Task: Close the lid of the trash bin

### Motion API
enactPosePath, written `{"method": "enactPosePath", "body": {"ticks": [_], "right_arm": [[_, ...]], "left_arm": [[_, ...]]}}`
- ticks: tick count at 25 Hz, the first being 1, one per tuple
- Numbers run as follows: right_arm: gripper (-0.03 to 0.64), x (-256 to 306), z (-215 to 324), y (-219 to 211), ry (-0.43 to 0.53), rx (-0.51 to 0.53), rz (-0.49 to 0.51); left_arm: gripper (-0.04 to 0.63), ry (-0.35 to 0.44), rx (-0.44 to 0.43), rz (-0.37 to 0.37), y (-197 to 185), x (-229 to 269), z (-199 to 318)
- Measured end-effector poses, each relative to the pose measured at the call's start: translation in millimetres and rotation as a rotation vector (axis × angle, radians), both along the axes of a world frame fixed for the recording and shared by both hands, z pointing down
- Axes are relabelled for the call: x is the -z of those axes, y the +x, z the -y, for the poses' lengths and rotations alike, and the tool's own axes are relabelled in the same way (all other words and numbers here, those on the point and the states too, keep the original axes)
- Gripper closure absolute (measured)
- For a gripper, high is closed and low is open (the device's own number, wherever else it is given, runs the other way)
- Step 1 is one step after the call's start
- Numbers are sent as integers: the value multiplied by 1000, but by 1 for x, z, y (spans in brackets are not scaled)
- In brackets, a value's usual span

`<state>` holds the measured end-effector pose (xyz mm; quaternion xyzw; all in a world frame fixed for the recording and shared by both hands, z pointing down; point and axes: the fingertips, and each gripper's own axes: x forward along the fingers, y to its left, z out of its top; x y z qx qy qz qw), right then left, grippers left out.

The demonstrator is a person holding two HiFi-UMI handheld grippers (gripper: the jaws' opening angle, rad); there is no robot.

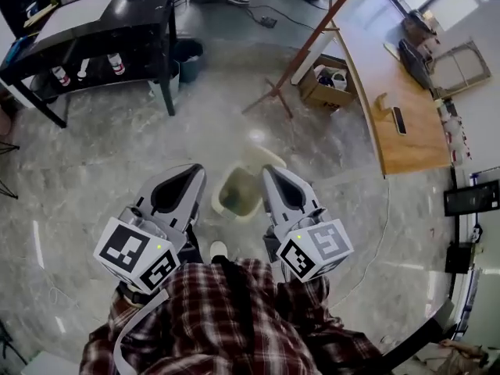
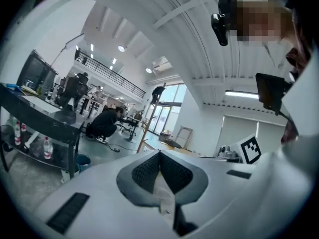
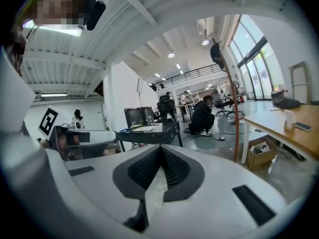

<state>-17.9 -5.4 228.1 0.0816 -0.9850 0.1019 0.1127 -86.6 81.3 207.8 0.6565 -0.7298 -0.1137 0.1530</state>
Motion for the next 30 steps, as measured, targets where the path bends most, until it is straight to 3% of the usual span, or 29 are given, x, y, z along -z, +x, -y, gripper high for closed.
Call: {"method": "enactPosePath", "body": {"ticks": [8, 16, 22, 30], "right_arm": [[604, -17, 64, -12, -7, -377, -50], [604, -70, 83, 28, -71, -651, -206], [604, -117, 90, 42, -130, -685, -321], [604, -175, 116, 25, -181, -663, -363]], "left_arm": [[586, -38, -375, -7, -41, -17, 88], [586, -127, -686, -55, -13, -59, 138], [586, -208, -758, -122, 5, -102, 149], [586, -264, -696, -157, -21, -150, 170]]}}
